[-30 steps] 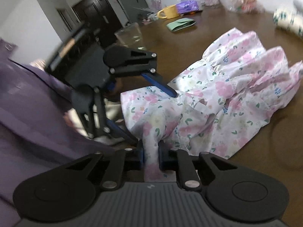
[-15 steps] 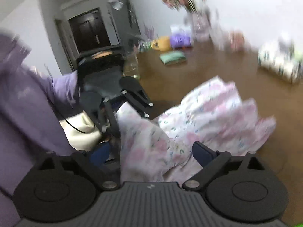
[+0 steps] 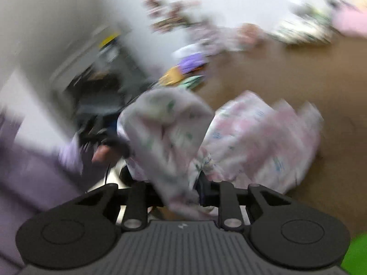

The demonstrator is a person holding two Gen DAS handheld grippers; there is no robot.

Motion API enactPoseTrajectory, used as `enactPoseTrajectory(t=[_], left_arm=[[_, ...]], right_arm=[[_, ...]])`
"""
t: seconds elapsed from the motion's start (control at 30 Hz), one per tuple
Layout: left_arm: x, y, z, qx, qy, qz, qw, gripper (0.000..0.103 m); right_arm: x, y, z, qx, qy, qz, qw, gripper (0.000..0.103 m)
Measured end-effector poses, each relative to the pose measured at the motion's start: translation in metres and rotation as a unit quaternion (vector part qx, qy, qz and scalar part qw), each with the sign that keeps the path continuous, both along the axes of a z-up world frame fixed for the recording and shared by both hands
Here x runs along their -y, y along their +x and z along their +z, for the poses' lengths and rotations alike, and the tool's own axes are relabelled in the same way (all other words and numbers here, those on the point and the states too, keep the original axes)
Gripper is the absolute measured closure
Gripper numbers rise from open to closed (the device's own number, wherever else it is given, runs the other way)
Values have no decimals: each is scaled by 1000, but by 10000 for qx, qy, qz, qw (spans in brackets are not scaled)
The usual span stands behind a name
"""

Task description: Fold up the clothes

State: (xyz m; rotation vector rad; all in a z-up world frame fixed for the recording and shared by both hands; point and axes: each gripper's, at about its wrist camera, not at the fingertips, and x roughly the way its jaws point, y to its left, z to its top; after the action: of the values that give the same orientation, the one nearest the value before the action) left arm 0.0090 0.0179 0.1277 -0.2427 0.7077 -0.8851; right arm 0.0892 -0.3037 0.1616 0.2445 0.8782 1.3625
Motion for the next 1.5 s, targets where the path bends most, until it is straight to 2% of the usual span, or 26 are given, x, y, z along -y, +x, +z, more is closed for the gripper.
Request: enactPoseTrajectory(t=[0.03,0.13,0.17,0.2,0.23,0.27,0.37,0.43,0.5,0.57,0.6,0.63,0.67,0.73,0.77,0.8,0.83,0.87,0.9,0.93,1.0,1.13,1.27,1.37,1.47,1.5], left_arm=[[1,6,-5,-75,-15,271,9996,44],[-7,14,-13,-261,-452,952,9941,42],[-12,15,-15,-270,-645,1121,9912,38],[-14,16,-17,-229,-787,1267,9885,28],[-15,16,-18,-176,-877,1421,9858,23],[-14,15,-18,-107,-900,1494,9846,18],[-7,7,-14,192,-814,1325,9876,15],[3,1,-11,454,-531,1237,9899,15],[16,4,-10,541,-93,1336,9895,24],[23,15,-13,331,140,1454,9887,38],[22,20,-15,151,85,1504,9885,47],[20,25,-17,56,36,1558,9878,52],[19,28,-19,20,-10,1615,9869,61],[18,33,-21,41,-13,1788,9839,61],[18,34,-21,80,6,1913,9815,53],[18,35,-21,119,25,2037,9790,35],[18,37,-22,134,56,2152,9765,24],[19,38,-22,124,70,2226,9748,12],[20,39,-21,98,43,2198,9755,11],[22,40,-21,69,33,2062,9785,11],[29,43,-22,14,62,1712,9852,10],[41,54,-25,203,430,1629,9855,10],[26,71,-29,-243,226,1683,9852,10],[10,66,-32,-480,45,1507,9874,10],[4,54,-32,-350,92,1400,9895,10],[4,51,-31,-292,87,1378,9900,10]], right_arm=[[1,5,-3,-224,48,-184,9996,81],[5,23,-11,-1000,388,-697,9918,83],[8,29,-14,-1231,524,-854,9873,84],[14,33,-17,-1394,623,-1001,9832,86],[17,36,-19,-1538,706,-1181,9785,87],[21,38,-22,-1663,790,-1363,9734,89],[27,43,-30,-1920,982,-1916,9575,92],[27,47,-37,-1969,983,-2210,9501,92],[26,44,-33,-1705,753,-2262,9561,90],[23,35,-20,-1137,415,-2248,9669,85],[23,30,-12,-831,338,-2272,9697,71],[24,25,-4,-536,321,-2350,9700,54],[26,20,4,-255,298,-2448,9688,48],[30,11,16,211,178,-2731,9616,22],[30,13,17,360,-13,-2904,9562,20],[29,15,18,463,-186,-3049,9511,20],[28,20,16,481,-326,-3140,9476,20],[27,24,13,473,-427,-3213,9448,22],[27,29,10,404,-453,-3246,9439,32],[26,32,5,304,-496,-3256,9437,56],[25,42,-6,-92,-611,-3335,9407,82],[31,53,-25,-916,-483,-3389,9351,90],[30,58,-36,-1768,-231,-2723,9456,94],[25,55,-43,-2046,-262,-2098,9557,94],[23,50,-44,-2267,-176,-1713,9586,94],[22,47,-40,-2172,-245,-1692,9610,90]])
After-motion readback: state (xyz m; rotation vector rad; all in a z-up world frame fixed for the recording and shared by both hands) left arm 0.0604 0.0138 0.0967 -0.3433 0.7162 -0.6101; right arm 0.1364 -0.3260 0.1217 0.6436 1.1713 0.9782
